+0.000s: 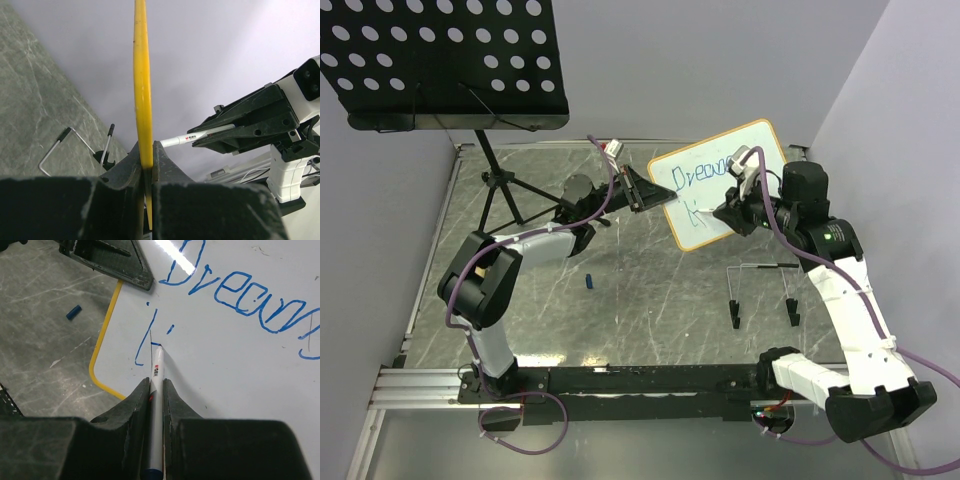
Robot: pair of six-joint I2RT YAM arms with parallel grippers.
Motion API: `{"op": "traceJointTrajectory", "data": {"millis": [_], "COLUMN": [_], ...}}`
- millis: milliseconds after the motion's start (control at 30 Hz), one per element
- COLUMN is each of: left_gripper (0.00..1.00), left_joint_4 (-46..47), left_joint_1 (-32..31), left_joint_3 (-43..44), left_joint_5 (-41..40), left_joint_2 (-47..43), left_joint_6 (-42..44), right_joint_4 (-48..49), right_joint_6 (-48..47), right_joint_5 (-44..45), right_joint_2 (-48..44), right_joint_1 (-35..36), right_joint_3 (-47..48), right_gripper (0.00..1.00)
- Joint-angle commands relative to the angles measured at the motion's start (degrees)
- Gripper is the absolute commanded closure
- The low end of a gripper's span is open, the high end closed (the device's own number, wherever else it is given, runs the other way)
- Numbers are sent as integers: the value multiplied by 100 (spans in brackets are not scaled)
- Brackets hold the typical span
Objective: Write a sentence on the whiteboard
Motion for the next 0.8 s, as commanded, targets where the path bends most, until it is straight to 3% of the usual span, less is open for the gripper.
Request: {"op": "traceJointTrajectory", "data": {"millis": [0, 767], "left_gripper": [99, 99], "left_joint_4": [906, 826], "left_joint_1": [-27, -18], "left_joint_3": [203, 273], "left_joint_5": [-36, -19], "left_joint_2": [-162, -171], "left_joint_6": [-114, -70], "right_joint_4": [92, -418], "right_joint_6": [38, -226], "right_joint_5": [316, -18], "right_joint_2": [-85, -384], "right_joint_1": [-87, -104], "right_joint_3": [24, -336], "right_gripper": [100, 100]}}
